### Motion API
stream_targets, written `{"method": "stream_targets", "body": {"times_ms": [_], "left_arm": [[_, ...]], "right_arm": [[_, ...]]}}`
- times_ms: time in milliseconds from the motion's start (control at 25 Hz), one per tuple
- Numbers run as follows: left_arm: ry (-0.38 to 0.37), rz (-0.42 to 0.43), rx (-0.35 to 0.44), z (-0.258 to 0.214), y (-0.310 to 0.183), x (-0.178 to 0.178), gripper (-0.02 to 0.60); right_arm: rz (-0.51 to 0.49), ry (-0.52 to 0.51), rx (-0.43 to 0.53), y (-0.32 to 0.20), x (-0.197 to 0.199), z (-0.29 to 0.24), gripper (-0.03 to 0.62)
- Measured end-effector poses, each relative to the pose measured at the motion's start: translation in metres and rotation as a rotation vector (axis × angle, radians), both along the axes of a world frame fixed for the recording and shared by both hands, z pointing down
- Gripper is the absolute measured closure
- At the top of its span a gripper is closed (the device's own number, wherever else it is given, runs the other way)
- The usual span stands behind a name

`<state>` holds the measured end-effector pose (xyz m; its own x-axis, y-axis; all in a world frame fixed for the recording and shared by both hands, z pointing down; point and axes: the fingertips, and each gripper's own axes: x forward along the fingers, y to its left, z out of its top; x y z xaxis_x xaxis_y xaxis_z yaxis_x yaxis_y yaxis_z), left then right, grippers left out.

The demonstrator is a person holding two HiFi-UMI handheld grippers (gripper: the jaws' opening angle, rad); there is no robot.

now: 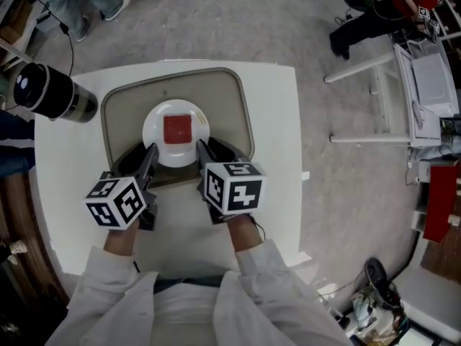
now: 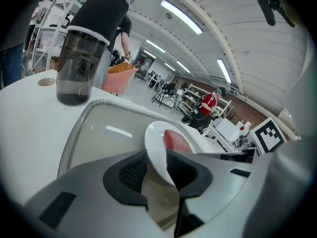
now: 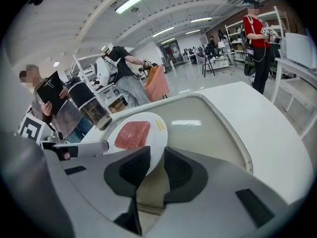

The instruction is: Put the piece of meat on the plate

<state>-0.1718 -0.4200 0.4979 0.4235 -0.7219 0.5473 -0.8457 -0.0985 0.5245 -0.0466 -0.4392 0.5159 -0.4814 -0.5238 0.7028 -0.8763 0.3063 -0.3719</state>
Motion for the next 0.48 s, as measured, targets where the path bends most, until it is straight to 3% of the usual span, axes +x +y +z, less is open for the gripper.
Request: {"method": "stream_targets", "body": {"times_ms": [480], "left_arm": [[-0.098,0.009,-0.018,0.0069,0.0019,-0.0011,0.468]], "right_arm": [[-0.041,0.082,-0.025,-0.0002,-0.0042,0.0089,0.503]]}}
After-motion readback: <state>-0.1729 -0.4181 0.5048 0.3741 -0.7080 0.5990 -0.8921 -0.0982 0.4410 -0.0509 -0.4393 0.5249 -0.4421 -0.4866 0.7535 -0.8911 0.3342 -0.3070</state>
